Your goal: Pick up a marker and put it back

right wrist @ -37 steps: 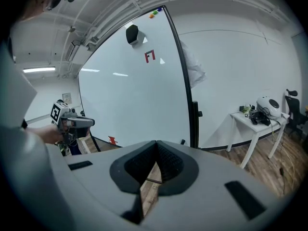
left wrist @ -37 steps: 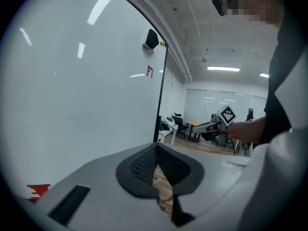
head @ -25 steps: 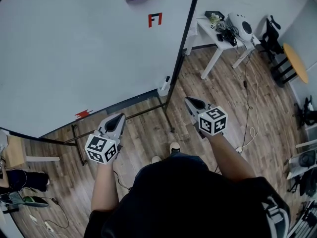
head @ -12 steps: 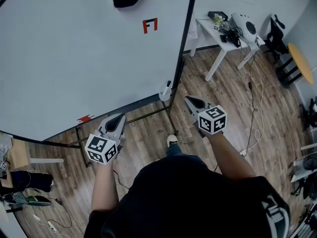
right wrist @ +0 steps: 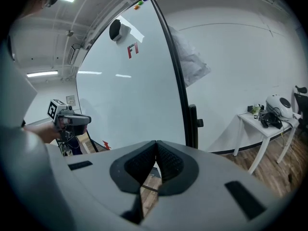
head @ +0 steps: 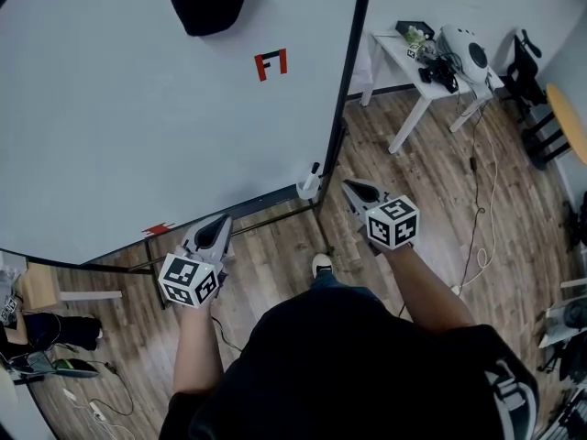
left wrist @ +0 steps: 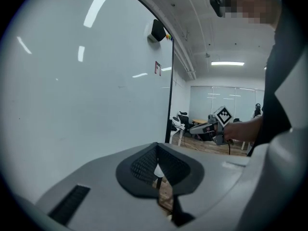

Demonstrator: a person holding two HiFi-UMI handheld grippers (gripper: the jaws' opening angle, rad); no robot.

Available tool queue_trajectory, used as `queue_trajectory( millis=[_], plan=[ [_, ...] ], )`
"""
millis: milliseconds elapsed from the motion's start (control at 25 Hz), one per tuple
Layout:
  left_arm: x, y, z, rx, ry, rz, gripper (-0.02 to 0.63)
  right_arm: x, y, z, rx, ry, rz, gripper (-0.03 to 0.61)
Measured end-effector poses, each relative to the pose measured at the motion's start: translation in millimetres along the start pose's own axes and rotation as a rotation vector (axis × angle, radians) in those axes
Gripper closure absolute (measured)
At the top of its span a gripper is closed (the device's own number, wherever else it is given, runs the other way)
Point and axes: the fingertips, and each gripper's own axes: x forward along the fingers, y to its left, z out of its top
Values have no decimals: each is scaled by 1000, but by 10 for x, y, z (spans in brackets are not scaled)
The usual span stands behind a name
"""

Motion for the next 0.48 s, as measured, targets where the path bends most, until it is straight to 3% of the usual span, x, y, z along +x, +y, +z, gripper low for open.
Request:
queue_trajectory(
  millis=[480],
  plan=[
    [354, 246, -6, -31, 9, 21, 603, 495, -353, -102, 21, 64, 38, 581]
  ],
)
